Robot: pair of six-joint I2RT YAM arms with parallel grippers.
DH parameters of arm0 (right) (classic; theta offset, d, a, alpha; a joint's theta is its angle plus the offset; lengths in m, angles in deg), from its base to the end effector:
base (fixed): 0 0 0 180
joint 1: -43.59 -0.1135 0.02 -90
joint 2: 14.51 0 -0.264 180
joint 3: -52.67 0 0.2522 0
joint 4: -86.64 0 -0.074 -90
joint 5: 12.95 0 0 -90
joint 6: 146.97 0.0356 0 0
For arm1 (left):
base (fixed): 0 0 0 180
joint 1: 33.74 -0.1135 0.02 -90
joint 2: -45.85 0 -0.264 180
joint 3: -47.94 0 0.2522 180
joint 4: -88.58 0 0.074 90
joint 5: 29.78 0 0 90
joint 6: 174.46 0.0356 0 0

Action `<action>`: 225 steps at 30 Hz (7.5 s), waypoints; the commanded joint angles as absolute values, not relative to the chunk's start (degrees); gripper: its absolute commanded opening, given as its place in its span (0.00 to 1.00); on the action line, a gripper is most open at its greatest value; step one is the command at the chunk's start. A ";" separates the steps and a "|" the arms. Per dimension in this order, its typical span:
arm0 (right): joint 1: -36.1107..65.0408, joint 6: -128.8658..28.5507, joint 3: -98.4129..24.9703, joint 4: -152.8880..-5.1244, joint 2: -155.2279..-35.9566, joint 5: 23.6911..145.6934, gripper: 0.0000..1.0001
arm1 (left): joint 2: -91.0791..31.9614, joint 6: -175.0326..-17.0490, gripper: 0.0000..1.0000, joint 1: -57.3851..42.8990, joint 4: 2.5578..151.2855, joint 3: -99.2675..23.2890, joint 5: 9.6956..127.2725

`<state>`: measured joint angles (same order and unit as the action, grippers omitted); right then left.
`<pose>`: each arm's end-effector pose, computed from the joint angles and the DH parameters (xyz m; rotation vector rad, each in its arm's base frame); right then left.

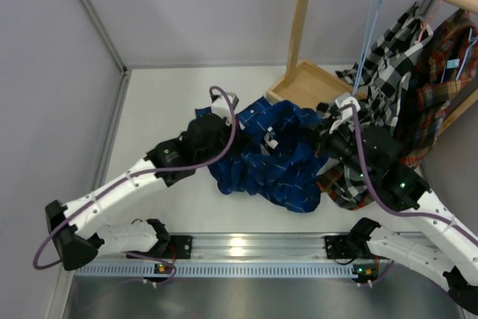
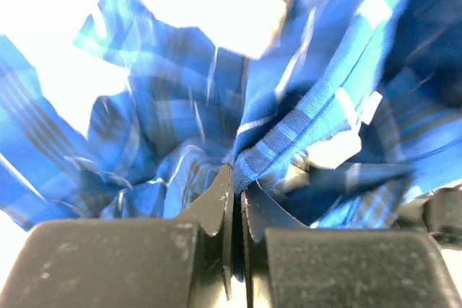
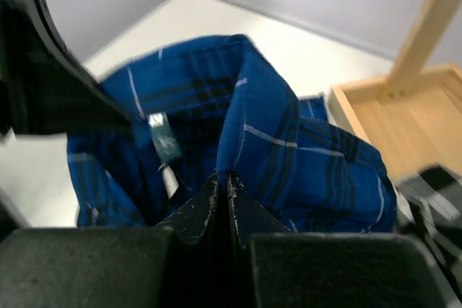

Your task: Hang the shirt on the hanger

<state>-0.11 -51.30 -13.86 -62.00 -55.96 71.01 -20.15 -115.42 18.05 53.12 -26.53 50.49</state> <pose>0.1177 0.1073 0.3832 -0.4804 1.6419 0.5575 0.1651 -0.2000 0.3423 0.2734 2.0965 -0.7205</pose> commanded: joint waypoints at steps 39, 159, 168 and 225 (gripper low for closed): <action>-15.92 -35.86 -0.88 -72.51 -53.80 60.09 0.75 | -18.33 -98.44 0.00 17.67 53.89 -34.21 27.15; 4.92 -31.22 -8.63 -73.01 -65.38 68.18 0.00 | -28.41 -112.22 0.98 2.16 38.15 -51.64 38.18; 5.18 -33.33 -16.28 -71.95 -72.08 72.65 0.00 | -20.68 -107.58 0.81 19.43 51.79 -30.95 36.85; 15.28 -46.69 -58.03 -36.98 -85.70 41.80 0.79 | -24.73 -112.67 0.00 16.44 40.89 -31.30 46.60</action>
